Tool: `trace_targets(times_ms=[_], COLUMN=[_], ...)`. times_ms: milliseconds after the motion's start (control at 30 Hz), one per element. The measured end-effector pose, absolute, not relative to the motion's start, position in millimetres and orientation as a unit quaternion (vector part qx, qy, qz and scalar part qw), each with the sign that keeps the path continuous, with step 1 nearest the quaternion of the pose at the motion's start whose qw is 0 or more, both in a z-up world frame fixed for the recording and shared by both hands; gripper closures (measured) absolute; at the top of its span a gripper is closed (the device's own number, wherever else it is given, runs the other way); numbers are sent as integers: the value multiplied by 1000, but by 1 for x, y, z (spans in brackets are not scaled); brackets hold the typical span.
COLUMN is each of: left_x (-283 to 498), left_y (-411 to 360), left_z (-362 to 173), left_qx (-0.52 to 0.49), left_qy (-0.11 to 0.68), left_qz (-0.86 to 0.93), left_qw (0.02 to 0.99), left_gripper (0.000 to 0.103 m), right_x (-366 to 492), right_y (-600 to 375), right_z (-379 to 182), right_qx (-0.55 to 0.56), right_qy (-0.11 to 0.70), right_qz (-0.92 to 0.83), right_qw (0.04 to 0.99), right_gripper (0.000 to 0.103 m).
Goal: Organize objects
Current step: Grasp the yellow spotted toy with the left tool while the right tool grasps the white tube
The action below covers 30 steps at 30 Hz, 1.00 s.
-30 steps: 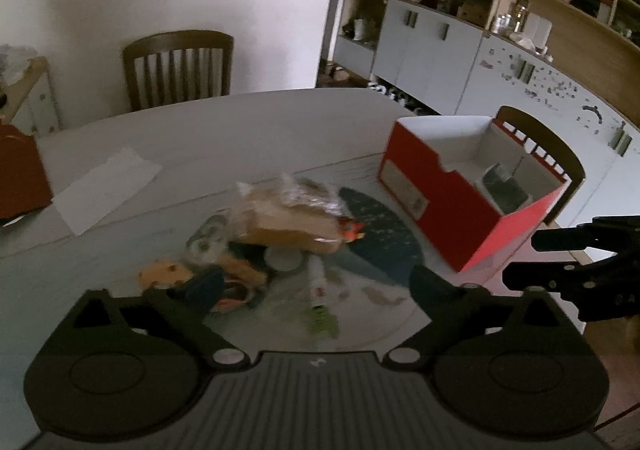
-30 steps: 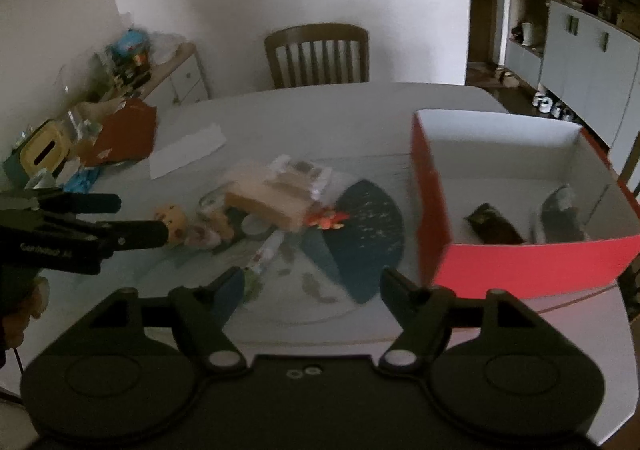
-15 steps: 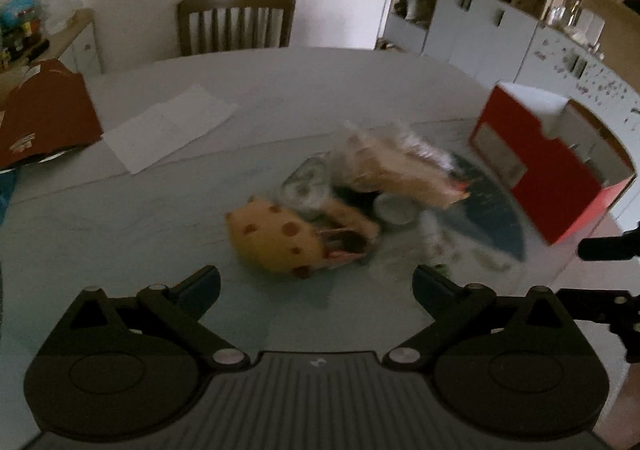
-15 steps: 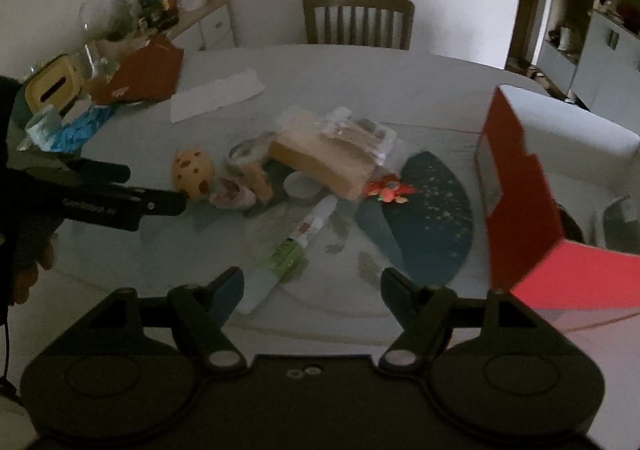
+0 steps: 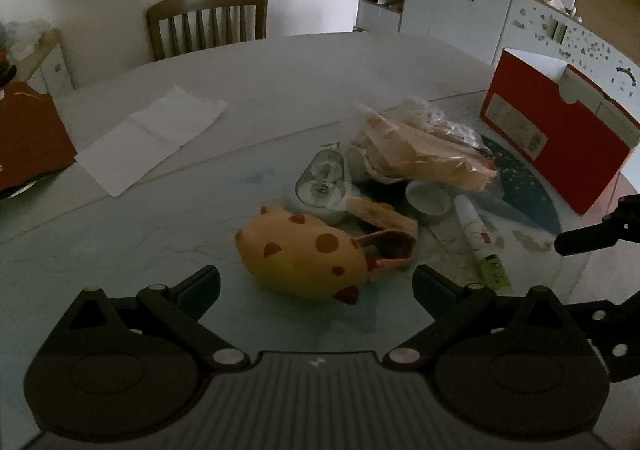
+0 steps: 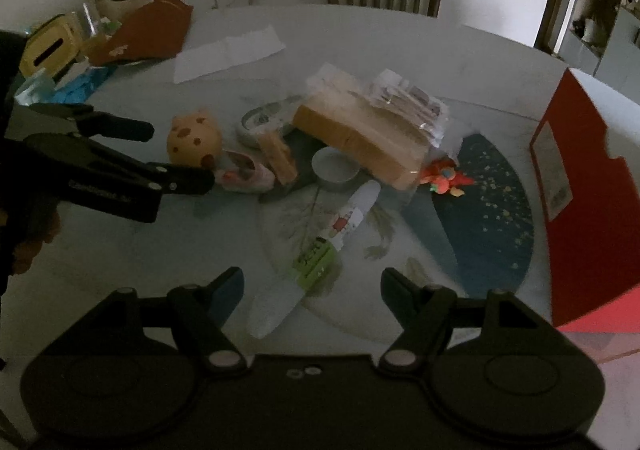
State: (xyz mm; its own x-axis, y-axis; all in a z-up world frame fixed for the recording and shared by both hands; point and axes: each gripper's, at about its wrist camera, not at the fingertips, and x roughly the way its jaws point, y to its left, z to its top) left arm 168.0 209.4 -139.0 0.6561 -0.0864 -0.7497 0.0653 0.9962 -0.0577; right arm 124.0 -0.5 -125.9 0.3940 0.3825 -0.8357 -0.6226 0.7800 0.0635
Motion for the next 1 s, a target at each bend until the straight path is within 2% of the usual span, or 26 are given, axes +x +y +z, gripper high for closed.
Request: trace_targets(times_ms=[267,400,500,633,767,833,867,1000], left_x=[181,184,185,183,181,178,176,171], left_y=[218,220,220,219,218,217,217,216], left_z=[-146,-148,-148,-147,-144,-143,-142,-141], left_qx=[-21,-24,-21,-19,-27,-26,-25,-24], left_qy=[411,410,406,396,393,390,388,389], left_qz=[-45,-44,-50,-55,-57,-54,-53,-48], left_qw=[910,911,912,916,917,919,920,920], left_gripper=[0,1,1,2,21,26,31,33], right_x=[140,144,143,145,146,147,147,147], right_y=[13,15,17,19,17,15,14,7], right_z=[-145,-151,-152,-150,-149,-149,-149,-148], right_qx=[-137,-139,-150,-152,-148,-146,-145,-140], right_qy=[479,486,481,479,479,481,482,486], right_qz=[291,284,281,278,271,266,265,265], right_qw=[817,815,817,819,821,822,823,821], right_gripper=[29,33,40,54,72,80,82,86])
